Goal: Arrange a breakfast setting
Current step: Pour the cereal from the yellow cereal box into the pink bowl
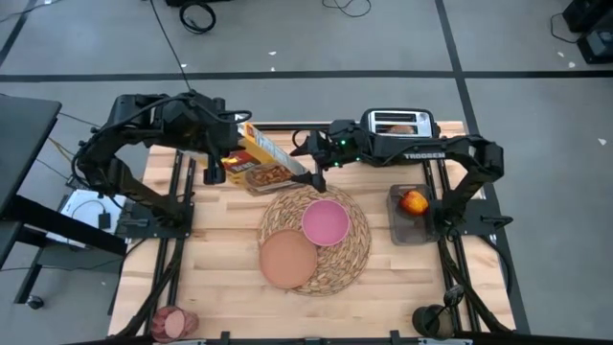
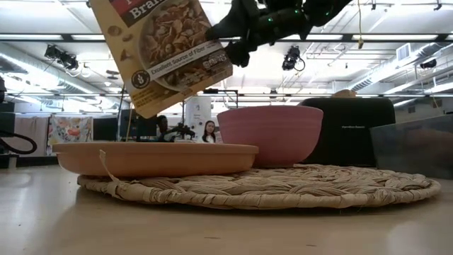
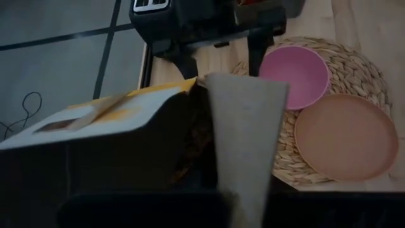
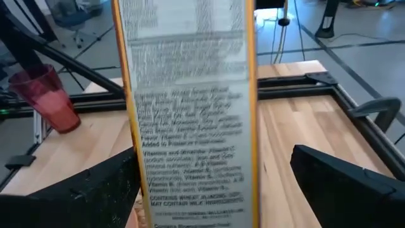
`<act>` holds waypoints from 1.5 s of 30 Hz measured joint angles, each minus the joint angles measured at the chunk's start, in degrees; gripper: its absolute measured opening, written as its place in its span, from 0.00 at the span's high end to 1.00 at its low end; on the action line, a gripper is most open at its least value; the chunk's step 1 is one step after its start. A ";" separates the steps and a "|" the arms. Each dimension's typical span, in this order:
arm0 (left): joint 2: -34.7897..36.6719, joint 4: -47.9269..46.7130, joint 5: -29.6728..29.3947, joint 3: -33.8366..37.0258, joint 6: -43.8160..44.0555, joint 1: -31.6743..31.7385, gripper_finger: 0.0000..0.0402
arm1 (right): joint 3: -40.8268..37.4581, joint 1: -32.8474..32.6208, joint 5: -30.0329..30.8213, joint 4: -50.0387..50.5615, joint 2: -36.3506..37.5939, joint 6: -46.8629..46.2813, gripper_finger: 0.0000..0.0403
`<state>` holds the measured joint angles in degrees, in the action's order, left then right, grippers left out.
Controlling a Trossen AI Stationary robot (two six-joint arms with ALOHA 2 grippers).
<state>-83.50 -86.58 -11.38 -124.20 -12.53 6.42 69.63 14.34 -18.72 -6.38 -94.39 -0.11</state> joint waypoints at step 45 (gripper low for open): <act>10.52 7.49 -2.80 -8.81 12.23 0.15 0.49 | -0.20 1.08 3.85 -4.41 7.89 -2.40 0.44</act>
<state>-72.98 -79.10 -14.17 -133.02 -0.30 6.57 69.43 15.42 -14.87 -10.79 -86.51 -2.51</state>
